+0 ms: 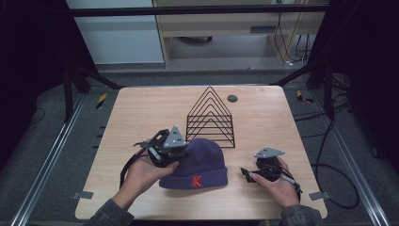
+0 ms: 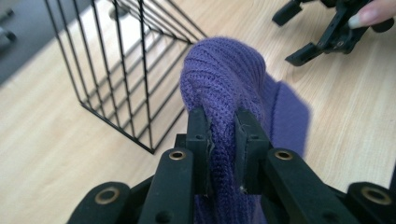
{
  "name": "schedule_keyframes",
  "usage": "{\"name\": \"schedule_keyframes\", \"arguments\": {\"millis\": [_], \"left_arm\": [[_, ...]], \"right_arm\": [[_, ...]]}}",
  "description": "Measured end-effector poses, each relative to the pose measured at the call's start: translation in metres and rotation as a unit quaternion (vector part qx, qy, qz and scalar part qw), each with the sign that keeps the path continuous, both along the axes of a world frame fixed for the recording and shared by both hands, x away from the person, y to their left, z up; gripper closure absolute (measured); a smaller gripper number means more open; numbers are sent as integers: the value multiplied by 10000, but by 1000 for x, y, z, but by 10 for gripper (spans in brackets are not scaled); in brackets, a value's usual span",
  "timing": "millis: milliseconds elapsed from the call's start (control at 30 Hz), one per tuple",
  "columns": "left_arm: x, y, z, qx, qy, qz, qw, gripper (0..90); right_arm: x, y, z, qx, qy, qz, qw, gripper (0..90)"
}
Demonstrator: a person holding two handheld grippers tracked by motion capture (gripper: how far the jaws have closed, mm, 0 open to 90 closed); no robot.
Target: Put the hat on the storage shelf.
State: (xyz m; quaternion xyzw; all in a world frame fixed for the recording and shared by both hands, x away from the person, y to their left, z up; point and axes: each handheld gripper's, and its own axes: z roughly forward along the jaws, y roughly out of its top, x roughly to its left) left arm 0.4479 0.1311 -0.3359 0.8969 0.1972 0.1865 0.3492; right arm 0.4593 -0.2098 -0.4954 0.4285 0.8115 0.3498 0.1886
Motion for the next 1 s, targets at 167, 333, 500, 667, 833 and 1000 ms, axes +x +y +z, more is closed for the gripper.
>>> {"name": "schedule_keyframes", "arguments": {"millis": [167,333,500,667,833,1000], "left_arm": [[-1,12,31,-62,-256,-4,9997,785],[1,27,59,-74,-493,56,9987,785],[6,45,82,-248,-566,112,9980,784],[12,55,94,-358,-633,121,9973,784],[19,62,104,-322,-695,126,9970,784],[22,70,120,-352,-805,123,9961,783]], "right_arm": [[-8,5,13,61,-101,83,9999,220],[-13,13,28,9,-261,221,9994,311],[-21,30,49,43,-429,607,9972,342],[-24,50,86,198,-614,1009,9928,341],[-18,75,116,262,-783,1436,9862,360],[-4,97,140,356,-836,1802,9794,385]]}}
